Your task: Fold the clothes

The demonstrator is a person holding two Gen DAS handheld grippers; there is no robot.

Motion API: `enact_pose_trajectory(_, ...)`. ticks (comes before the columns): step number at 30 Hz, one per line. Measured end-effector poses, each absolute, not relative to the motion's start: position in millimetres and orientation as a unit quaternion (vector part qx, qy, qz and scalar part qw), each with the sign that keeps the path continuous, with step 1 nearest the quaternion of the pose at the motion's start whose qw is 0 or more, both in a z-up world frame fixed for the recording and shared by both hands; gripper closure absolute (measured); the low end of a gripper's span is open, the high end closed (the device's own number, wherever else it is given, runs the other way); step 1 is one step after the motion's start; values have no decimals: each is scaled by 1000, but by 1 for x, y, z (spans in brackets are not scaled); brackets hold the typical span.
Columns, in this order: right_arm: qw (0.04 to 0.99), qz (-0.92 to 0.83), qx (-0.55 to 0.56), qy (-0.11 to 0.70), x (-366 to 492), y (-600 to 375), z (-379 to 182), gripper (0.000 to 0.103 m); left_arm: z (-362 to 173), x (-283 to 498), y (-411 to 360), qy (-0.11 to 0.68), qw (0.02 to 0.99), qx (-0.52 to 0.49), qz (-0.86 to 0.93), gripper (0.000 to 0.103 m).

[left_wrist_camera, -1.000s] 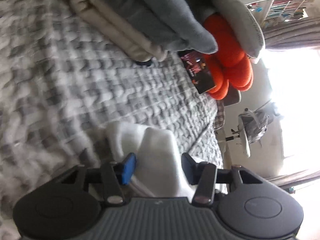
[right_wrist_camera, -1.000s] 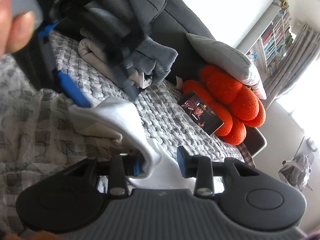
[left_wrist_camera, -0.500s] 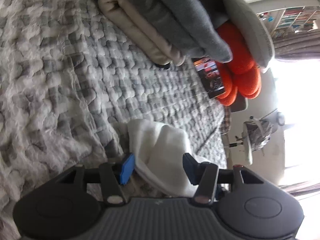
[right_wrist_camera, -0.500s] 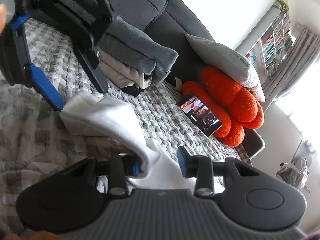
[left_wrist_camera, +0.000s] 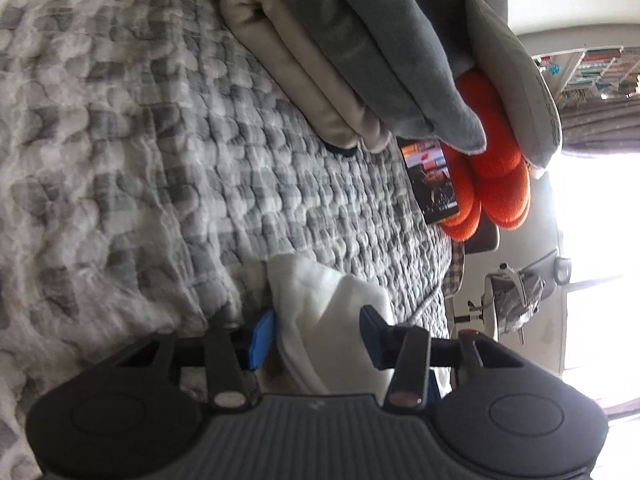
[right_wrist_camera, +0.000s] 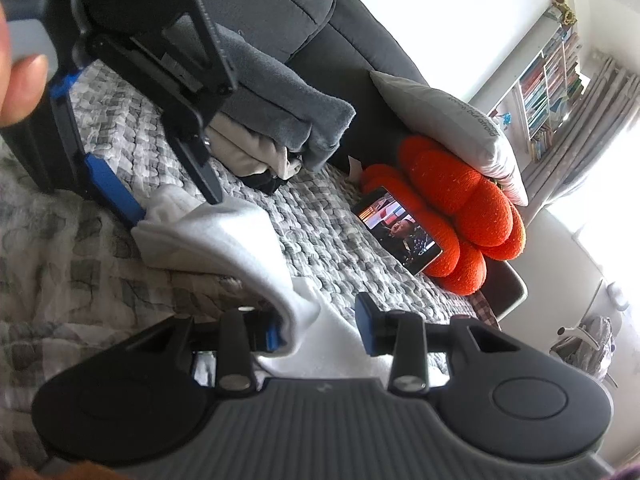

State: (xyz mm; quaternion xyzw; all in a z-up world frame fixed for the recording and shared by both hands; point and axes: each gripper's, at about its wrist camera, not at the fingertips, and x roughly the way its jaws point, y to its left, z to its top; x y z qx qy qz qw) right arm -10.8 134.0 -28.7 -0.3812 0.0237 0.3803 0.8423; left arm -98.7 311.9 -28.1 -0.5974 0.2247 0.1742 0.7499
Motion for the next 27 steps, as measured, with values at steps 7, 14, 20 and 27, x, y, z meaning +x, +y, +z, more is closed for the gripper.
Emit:
enact_pose_trajectory(7, 844, 378, -380, 21, -11, 133, -29, 64, -31, -101, 313, 229, 751, -596, 171, 55)
enact_pose_trajectory(14, 845, 377, -380, 19, -12, 133, -29, 63, -31, -94, 313, 229, 759, -585, 172, 55)
enact_pose_trajectory(20, 845, 376, -379, 18, -12, 132, -29, 63, -34, -87, 316, 215, 757, -588, 185, 58)
enact_pose_trajectory(27, 846, 374, -379, 15, -12, 132, -29, 63, -43, -89, 321, 197, 748, -599, 209, 87)
